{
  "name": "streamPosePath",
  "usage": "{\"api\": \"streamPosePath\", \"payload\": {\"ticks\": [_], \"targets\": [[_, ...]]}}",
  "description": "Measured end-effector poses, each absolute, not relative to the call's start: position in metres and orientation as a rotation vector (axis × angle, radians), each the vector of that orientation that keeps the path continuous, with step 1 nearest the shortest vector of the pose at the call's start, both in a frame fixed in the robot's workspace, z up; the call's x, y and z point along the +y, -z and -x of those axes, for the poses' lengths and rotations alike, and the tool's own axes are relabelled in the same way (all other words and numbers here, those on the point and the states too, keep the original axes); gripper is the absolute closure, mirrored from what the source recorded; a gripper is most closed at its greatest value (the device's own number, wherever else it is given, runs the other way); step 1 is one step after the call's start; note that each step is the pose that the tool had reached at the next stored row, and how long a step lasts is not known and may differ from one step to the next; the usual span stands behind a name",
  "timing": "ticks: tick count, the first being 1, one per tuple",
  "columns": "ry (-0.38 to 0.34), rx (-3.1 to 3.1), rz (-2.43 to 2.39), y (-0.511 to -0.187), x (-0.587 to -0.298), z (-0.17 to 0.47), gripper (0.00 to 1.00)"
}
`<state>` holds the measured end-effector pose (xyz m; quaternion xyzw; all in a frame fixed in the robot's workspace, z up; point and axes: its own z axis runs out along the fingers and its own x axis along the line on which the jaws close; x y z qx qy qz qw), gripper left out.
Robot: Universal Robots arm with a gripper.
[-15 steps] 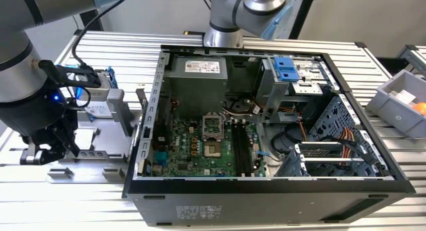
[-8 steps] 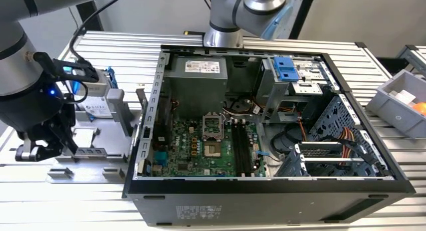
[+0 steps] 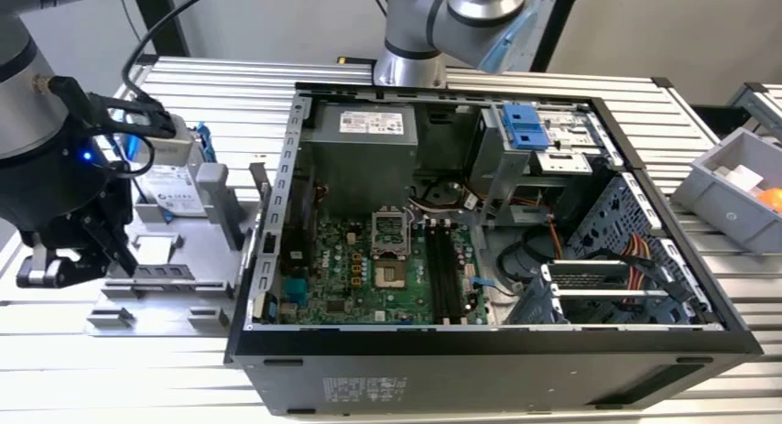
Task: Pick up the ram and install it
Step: 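Pick up the ram and move it above insertion slot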
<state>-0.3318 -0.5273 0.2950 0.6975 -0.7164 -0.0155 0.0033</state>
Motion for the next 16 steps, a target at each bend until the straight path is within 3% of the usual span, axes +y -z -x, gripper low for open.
{"api": "streamPosePath", "payload": {"ticks": [16], "targets": [[0.048,-2.246,-2.187,-0.320,-0.527,0.332,1.00]]}}
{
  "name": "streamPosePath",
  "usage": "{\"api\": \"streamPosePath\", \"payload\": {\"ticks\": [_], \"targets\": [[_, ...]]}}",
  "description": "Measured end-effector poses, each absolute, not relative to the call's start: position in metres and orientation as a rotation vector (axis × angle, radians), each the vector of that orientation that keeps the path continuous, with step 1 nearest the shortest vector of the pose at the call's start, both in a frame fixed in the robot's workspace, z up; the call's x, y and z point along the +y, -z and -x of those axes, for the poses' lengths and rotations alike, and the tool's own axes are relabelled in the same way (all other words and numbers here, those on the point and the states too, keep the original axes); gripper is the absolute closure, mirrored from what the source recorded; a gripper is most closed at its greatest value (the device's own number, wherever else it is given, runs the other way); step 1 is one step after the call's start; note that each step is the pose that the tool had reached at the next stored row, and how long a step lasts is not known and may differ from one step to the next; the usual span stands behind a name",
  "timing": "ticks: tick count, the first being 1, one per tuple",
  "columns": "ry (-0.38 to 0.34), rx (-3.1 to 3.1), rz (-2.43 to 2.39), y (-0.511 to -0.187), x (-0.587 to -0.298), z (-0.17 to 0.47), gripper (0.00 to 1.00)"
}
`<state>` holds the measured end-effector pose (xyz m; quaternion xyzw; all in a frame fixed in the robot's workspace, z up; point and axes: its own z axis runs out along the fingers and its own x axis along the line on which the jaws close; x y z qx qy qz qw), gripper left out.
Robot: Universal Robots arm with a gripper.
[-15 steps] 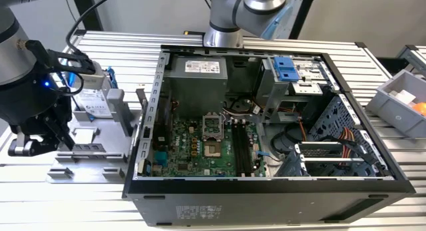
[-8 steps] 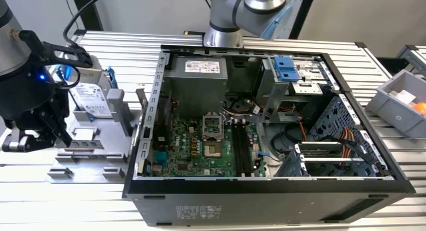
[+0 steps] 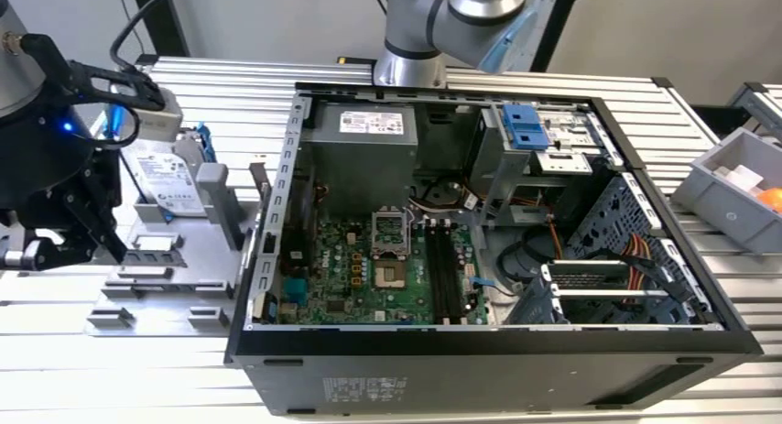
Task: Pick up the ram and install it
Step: 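Pick up the ram and move it above insertion slot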
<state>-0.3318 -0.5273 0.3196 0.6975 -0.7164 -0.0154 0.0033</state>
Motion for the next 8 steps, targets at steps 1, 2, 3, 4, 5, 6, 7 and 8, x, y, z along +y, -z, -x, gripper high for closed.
{"api": "streamPosePath", "payload": {"ticks": [1,2,3,4,5,6,7,8], "targets": [[0.048,-2.246,-2.187,-0.321,-0.527,0.332,1.00],[0.048,-2.246,-2.187,-0.323,-0.527,0.332,1.00],[0.048,-2.246,-2.187,-0.324,-0.527,0.332,1.00],[0.048,-2.246,-2.187,-0.326,-0.527,0.332,1.00],[0.048,-2.246,-2.187,-0.328,-0.527,0.332,1.00],[0.048,-2.246,-2.187,-0.330,-0.527,0.332,1.00],[0.048,-2.246,-2.187,-0.331,-0.527,0.332,1.00],[0.048,-2.246,-2.187,-0.333,-0.527,0.332,1.00]]}}
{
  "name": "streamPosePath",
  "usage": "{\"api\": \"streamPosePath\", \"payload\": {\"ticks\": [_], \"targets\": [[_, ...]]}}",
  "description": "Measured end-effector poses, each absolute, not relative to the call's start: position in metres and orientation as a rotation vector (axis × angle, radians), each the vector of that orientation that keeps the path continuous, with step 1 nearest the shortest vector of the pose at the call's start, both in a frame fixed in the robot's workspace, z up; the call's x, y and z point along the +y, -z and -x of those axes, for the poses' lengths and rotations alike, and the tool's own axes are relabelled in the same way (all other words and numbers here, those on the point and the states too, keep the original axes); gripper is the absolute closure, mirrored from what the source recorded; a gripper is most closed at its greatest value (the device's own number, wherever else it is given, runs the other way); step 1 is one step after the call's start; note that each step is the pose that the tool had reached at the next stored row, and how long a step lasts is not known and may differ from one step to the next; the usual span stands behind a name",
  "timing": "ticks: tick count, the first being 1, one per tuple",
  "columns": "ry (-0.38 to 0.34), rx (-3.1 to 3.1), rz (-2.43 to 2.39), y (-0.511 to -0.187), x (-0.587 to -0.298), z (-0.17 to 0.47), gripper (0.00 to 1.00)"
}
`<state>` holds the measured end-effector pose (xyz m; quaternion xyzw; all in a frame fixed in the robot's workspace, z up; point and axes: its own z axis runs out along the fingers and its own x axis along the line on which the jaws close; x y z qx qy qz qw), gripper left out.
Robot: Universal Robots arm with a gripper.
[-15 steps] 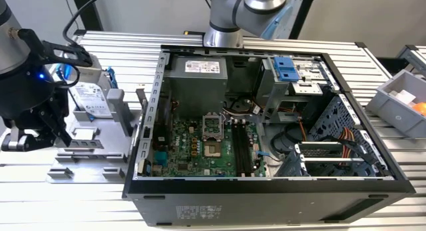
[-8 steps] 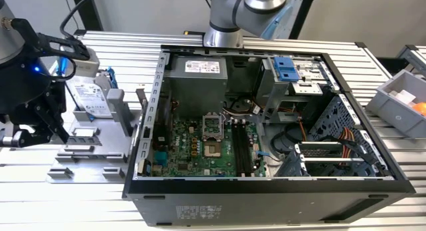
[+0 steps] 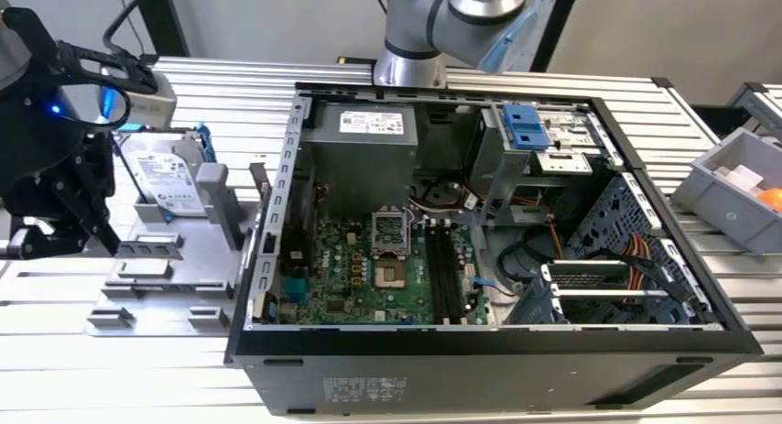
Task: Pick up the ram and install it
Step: 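Pick up the ram and move it above insertion slot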
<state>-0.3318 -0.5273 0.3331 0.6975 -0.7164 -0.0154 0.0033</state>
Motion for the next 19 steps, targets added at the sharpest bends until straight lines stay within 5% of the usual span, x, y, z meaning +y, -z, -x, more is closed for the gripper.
{"api": "streamPosePath", "payload": {"ticks": [19], "targets": [[0.046,-2.245,-2.186,-0.362,-0.526,0.332,1.00]]}}
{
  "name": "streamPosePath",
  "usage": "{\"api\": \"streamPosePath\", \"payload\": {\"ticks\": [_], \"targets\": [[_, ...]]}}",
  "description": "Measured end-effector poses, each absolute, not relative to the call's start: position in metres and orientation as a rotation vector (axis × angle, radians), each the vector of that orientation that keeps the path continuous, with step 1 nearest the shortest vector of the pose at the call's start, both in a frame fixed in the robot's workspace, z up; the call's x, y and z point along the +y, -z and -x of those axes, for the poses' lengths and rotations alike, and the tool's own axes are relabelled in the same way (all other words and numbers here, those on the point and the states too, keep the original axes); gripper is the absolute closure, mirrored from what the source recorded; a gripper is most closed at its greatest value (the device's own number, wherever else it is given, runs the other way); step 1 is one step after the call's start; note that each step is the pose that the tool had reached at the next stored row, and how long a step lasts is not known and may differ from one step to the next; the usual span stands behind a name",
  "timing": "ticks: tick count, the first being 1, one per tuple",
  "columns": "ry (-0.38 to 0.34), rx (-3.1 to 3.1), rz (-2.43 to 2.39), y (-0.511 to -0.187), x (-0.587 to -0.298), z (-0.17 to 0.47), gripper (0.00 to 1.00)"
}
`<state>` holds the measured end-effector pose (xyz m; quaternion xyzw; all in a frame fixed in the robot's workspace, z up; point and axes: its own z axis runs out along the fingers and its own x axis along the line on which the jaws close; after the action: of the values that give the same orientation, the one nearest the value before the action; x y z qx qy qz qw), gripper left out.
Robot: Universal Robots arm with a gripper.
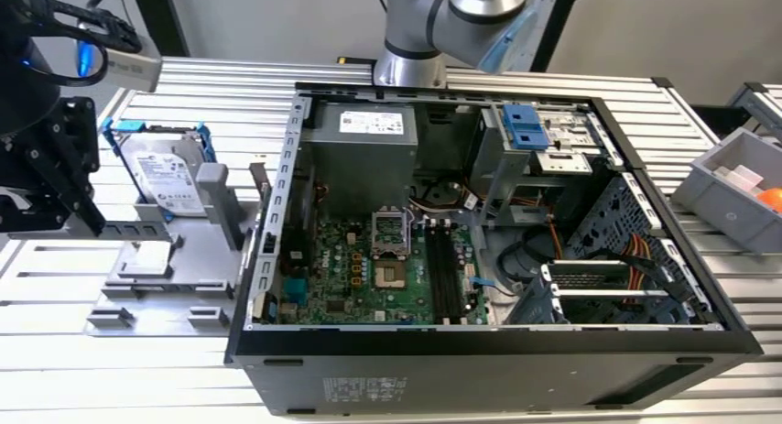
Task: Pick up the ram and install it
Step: 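Pick up the ram and move it above insertion slot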
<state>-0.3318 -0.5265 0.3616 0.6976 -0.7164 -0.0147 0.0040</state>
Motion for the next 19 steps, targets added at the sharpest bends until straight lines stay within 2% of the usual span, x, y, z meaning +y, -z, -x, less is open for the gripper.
{"api": "streamPosePath", "payload": {"ticks": [19], "targets": [[0.036,-2.241,-2.181,-0.395,-0.524,0.332,1.00]]}}
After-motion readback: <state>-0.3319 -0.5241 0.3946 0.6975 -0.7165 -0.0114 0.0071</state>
